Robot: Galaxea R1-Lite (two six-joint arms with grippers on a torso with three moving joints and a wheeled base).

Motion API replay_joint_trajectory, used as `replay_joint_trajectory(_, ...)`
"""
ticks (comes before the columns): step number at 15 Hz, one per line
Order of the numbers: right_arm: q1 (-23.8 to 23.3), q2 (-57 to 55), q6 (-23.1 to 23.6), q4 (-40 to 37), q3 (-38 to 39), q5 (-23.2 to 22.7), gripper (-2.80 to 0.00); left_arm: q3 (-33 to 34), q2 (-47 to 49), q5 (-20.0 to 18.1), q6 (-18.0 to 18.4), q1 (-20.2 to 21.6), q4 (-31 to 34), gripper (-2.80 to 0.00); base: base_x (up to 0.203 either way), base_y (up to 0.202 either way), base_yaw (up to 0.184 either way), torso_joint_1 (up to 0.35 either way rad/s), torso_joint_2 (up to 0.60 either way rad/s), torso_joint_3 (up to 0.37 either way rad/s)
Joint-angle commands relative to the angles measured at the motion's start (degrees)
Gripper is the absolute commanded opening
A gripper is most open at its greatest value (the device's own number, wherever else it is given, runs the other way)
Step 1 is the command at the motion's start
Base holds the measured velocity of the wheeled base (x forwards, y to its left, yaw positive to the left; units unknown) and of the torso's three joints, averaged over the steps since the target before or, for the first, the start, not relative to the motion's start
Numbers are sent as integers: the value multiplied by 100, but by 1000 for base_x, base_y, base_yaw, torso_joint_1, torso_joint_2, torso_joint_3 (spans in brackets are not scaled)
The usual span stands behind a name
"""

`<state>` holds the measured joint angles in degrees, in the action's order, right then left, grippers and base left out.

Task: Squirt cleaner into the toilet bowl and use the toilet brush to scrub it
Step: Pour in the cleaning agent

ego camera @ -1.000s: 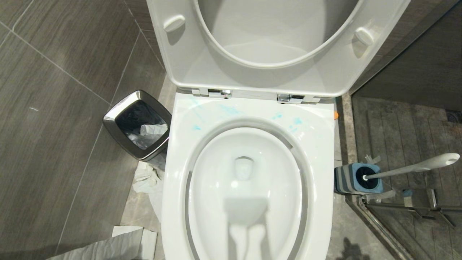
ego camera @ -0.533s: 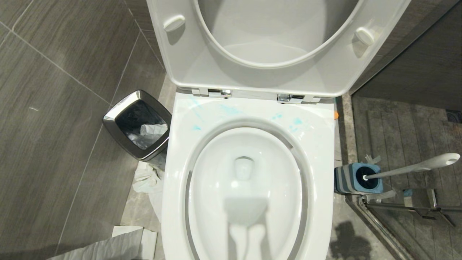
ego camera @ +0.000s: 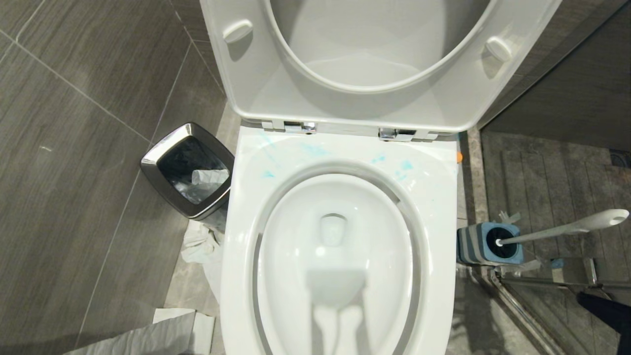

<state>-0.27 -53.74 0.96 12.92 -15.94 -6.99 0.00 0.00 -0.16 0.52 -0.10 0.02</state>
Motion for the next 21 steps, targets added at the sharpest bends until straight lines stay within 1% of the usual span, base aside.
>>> replay_joint_trajectory(1, -15, -1457, -26, 1468, 519, 0, -280, 9, 0, -1, 0, 1, -2, -280, 0, 0, 0, 0, 0, 0)
replay_joint_trajectory(4, -122, -2816, -111, 3075, 799, 3, -280, 9, 0, -1, 0, 1, -2, -280, 0, 0, 0, 0, 0, 0)
replay_joint_trajectory(6, -163, -3498, -143, 4066, 868, -34, -280, 9, 0, -1, 0, 1, -1, -280, 0, 0, 0, 0, 0, 0)
replay_joint_trajectory(9, -202, -4286, -138, 5264, 972, -110, -280, 9, 0, -1, 0, 1, 3, -280, 0, 0, 0, 0, 0, 0)
replay_joint_trajectory(10, -279, -4527, -134, 5681, 1066, -117, -280, 9, 0, -1, 0, 1, -2, -280, 0, 0, 0, 0, 0, 0)
replay_joint_trajectory(11, -358, -4704, -136, 5920, 1129, -138, -280, 9, 0, -1, 0, 1, -1, -280, 0, 0, 0, 0, 0, 0)
replay_joint_trajectory(13, -403, -4896, -98, 6102, 1232, -120, -280, 9, 0, -1, 0, 1, -2, -280, 0, 0, 0, 0, 0, 0)
replay_joint_trajectory(16, -392, -5173, -30, 6711, 1705, -168, -280, 9, 0, -1, 0, 1, -2, -280, 0, 0, 0, 0, 0, 0)
replay_joint_trajectory(18, -395, -5261, 215, 6984, 1739, -154, -280, 9, 0, -1, 0, 1, -2, -280, 0, 0, 0, 0, 0, 0)
replay_joint_trajectory(20, -389, -5466, 237, 7252, 1723, -172, -280, 9, 0, -1, 0, 1, -2, -280, 0, 0, 0, 0, 0, 0)
replay_joint_trajectory(21, -336, -5537, 258, 7379, 1688, -186, 0, 9, 0, -1, 0, 1, -2, -280, 0, 0, 0, 0, 0, 0)
